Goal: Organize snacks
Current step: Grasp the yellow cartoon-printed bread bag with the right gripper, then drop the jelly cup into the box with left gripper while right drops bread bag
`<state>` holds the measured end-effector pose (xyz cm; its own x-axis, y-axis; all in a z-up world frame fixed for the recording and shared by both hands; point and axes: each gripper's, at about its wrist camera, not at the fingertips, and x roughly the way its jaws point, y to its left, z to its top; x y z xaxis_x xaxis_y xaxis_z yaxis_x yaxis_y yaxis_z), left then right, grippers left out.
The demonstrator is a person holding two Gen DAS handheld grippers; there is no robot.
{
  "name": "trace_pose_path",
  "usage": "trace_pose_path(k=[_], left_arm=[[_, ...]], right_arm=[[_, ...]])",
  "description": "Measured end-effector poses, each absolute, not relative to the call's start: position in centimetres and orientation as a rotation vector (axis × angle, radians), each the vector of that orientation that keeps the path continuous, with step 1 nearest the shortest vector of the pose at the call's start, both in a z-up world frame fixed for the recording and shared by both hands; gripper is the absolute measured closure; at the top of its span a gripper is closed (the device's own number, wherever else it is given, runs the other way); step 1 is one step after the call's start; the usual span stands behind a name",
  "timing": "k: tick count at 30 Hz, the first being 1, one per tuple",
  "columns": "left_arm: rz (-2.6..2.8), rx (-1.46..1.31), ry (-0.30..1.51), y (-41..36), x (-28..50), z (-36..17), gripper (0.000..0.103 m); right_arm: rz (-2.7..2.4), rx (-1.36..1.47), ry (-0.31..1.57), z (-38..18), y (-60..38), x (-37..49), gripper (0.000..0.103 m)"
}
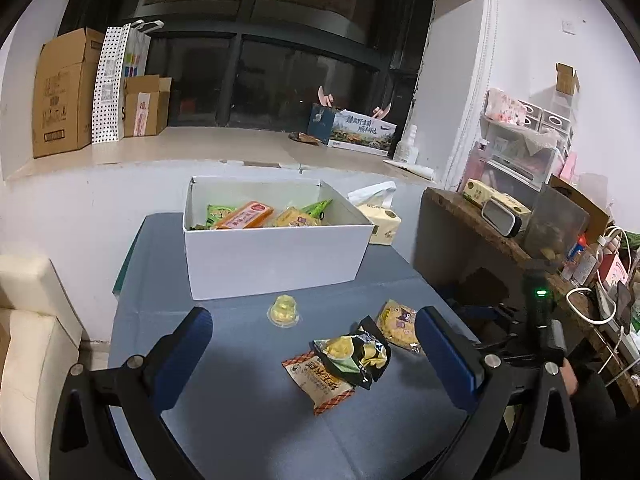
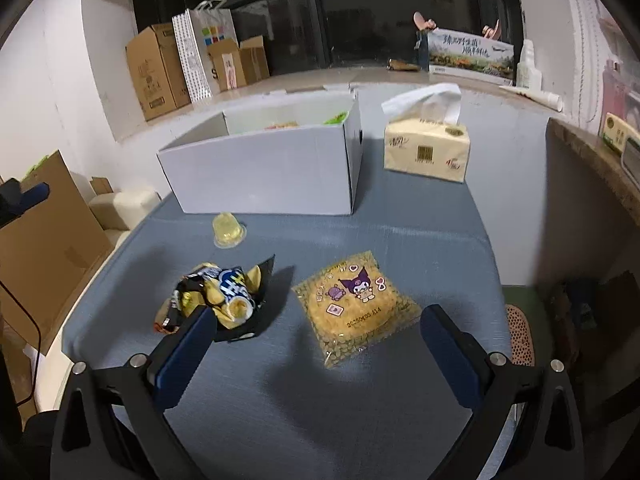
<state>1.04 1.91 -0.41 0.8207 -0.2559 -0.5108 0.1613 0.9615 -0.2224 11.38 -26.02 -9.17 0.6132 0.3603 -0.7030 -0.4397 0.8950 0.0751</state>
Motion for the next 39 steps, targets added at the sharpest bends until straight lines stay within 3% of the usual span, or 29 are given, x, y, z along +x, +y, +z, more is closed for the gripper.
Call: trace_pose_path(k=[12, 18, 21, 30, 39], left_arm=[[-0.241, -0.2, 0.625, 2.1, 1.8, -2.5, 0.0], [-0.238, -0.212, 0.669, 2.1, 3.1, -4.3, 0.0], [-0.237, -0.186, 0.683, 2.0, 4.5, -5.2, 0.0], [-0.305, -0.094, 0.764, -0.5, 14.0, -7.8, 0.0], [-0.33, 0.021, 0.917, -2.9, 21.6, -13.7, 0.004]], right_arm=[[0.52, -0.443, 0.936, -15.1, -22.6, 19.0, 0.0], [0.522, -0.33, 1.001, -15.8, -23.7, 20.4, 0.005], [0.499, -0.312, 0.986, -15.3, -24.3, 19.7, 0.025], [0.508, -0.11, 0.918, -12.2, -27.9, 15.1, 0.025], [0.531, -0.036, 0.804, -7.7, -28.9, 9.7, 0.025]])
